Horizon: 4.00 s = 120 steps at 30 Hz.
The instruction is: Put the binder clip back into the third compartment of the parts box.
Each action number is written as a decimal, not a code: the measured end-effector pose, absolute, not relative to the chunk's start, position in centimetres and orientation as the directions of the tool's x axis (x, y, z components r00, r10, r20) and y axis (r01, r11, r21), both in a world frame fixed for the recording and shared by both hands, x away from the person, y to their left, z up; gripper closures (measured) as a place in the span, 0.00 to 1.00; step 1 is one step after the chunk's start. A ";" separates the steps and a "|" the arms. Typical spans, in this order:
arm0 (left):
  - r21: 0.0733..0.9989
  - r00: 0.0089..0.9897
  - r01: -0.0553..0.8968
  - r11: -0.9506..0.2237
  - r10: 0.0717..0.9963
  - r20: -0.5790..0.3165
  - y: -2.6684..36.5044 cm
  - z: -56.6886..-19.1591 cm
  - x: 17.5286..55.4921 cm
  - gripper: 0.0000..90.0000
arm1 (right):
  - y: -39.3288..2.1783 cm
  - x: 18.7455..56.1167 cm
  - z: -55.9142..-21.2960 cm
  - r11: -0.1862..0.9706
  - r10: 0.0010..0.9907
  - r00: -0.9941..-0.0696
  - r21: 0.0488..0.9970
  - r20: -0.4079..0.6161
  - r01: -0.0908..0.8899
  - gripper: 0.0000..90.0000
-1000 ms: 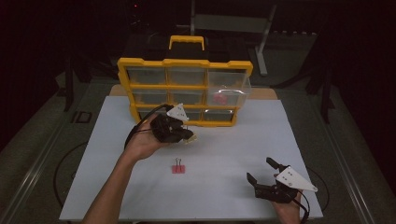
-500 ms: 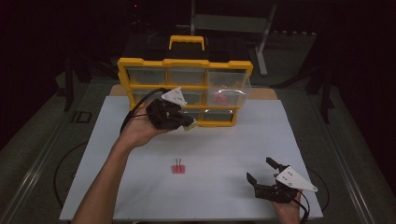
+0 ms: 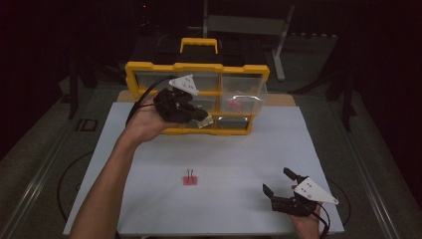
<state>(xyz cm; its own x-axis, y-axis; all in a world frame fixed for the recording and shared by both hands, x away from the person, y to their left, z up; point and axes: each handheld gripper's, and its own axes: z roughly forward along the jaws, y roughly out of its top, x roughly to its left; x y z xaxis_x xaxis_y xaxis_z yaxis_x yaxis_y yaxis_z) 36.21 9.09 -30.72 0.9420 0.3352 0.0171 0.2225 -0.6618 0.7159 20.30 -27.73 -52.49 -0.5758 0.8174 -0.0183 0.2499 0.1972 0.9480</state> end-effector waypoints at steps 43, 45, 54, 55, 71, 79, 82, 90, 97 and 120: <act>0.772 0.906 0.262 -0.579 0.424 0.011 3.2 -24.8 40.6 0.99 | -28.0 20.3 -52.4 0.197 0.817 -0.576 0.949 -0.020 0.245 0.10; 0.771 0.904 0.263 -0.580 0.427 0.012 3.2 -24.9 40.7 0.99 | -28.1 20.3 -52.4 0.194 0.819 -0.574 0.949 -0.017 0.249 0.10; 0.763 0.880 0.318 -0.562 0.474 -0.018 4.3 -25.2 40.5 0.49 | -28.1 20.3 -52.4 0.195 0.820 -0.572 0.949 -0.019 0.249 0.10; 0.760 0.876 0.327 -0.561 0.482 -0.021 4.5 -25.3 40.5 0.44 | -28.1 20.3 -52.4 0.196 0.820 -0.572 0.949 -0.020 0.248 0.10; 0.703 0.862 0.314 -0.638 0.501 0.070 7.5 -30.2 37.9 0.17 | -28.0 20.2 -52.4 0.196 0.820 -0.572 0.948 -0.019 0.250 0.10; 0.662 0.861 0.325 -0.675 0.500 0.087 8.2 -33.1 36.8 0.14 | -28.0 20.2 -52.4 0.198 0.820 -0.573 0.948 -0.020 0.250 0.10; 0.654 0.860 0.334 -0.678 0.504 0.083 8.3 -34.1 36.5 0.12 | -27.9 20.2 -52.4 0.198 0.818 -0.574 0.948 -0.019 0.251 0.10; 0.641 0.865 0.326 -0.695 0.493 0.093 8.6 -36.4 35.2 0.10 | -28.0 20.2 -52.4 0.198 0.819 -0.573 0.948 -0.020 0.249 0.10; 0.641 0.859 0.326 -0.695 0.502 0.107 8.9 -38.6 34.2 0.11 | -27.9 20.2 -52.4 0.199 0.818 -0.575 0.948 -0.021 0.249 0.10; 0.586 0.849 0.406 -0.702 0.527 0.043 10.7 -45.5 32.9 0.14 | -27.8 20.2 -52.4 0.202 0.818 -0.575 0.946 -0.021 0.253 0.10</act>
<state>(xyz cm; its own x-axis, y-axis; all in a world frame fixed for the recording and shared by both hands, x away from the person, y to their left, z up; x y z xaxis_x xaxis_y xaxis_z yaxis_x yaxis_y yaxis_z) 32.90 10.66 -45.52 0.8489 0.5268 0.0431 0.4057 -0.7016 0.5858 20.18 -27.82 -52.44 -0.5746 0.8182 -0.0214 0.2528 0.2023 0.9461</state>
